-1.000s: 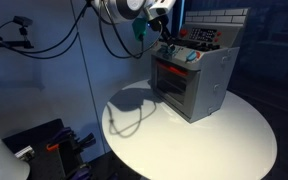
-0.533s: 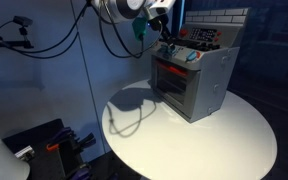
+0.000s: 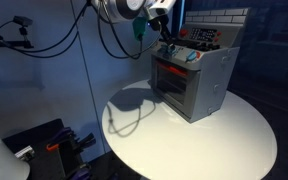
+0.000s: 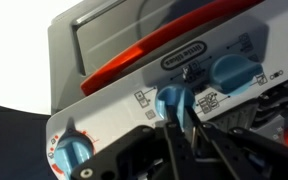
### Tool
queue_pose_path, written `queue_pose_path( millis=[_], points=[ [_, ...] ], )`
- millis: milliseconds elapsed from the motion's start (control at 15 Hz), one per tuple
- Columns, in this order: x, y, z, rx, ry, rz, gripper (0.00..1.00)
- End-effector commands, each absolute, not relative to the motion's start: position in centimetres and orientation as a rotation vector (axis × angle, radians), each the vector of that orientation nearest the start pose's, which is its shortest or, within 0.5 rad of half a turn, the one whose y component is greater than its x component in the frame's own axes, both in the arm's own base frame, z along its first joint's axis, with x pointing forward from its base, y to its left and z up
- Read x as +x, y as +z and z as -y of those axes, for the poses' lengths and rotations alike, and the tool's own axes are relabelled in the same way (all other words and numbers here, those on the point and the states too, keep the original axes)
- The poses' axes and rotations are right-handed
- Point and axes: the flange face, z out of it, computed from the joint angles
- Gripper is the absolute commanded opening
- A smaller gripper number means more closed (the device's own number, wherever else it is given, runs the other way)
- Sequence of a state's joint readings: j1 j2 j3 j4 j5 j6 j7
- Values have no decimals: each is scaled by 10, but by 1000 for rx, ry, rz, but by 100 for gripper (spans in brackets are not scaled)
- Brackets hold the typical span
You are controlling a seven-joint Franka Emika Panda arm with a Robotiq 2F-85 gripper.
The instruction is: Turn the knob on the stove
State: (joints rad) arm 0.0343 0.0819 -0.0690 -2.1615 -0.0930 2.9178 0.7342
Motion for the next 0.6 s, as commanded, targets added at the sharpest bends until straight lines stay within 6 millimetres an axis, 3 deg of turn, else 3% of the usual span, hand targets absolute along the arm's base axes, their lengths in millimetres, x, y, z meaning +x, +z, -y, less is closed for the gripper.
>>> queue_pose_path(
  millis=[0, 533],
  points=[
    [588, 446, 20, -2560, -951, -1044, 5],
    [580, 448, 27, -2367, -947, -1213, 4]
  ],
)
